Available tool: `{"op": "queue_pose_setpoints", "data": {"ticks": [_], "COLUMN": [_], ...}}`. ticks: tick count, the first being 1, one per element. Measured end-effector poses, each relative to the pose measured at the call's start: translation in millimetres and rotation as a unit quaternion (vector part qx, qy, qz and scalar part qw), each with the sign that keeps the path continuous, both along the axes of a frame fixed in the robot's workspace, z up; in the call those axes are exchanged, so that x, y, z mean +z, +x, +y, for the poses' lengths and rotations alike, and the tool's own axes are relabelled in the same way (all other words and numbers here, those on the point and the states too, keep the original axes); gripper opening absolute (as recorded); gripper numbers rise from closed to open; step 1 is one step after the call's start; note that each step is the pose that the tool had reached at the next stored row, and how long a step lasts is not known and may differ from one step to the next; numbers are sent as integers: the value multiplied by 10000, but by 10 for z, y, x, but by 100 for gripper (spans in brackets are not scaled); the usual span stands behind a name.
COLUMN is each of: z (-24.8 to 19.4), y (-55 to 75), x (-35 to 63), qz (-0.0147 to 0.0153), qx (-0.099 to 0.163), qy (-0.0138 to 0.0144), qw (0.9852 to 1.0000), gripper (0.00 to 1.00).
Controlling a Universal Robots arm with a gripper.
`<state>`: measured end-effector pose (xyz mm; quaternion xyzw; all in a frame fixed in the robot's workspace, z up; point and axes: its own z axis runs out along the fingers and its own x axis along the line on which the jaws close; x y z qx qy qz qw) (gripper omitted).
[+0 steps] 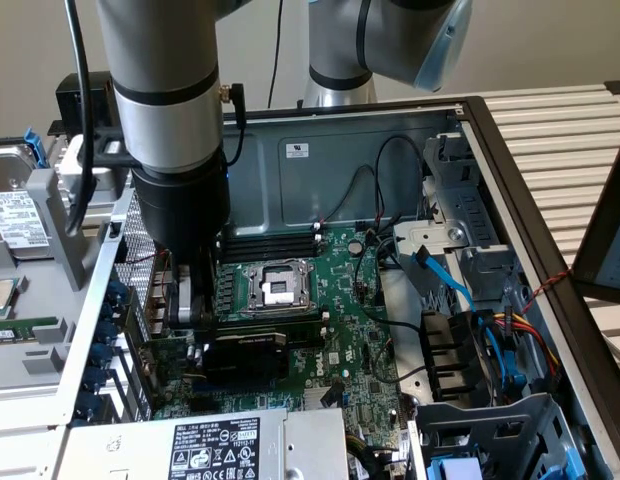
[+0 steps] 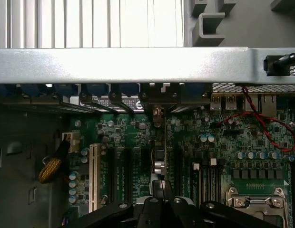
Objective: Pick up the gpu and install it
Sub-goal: 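Press down on the gpu until it lock into place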
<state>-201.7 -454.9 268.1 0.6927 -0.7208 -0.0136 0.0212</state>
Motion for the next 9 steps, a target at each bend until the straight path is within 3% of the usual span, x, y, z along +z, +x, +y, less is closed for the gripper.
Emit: {"op": "queue_pose_setpoints", "data": {"ticks": [9], "z": [1], "y": [-2], "x": [17], "qz": [18], "qx": [-3], "qy": [2], "qw": [10000], "gripper": [11]}}
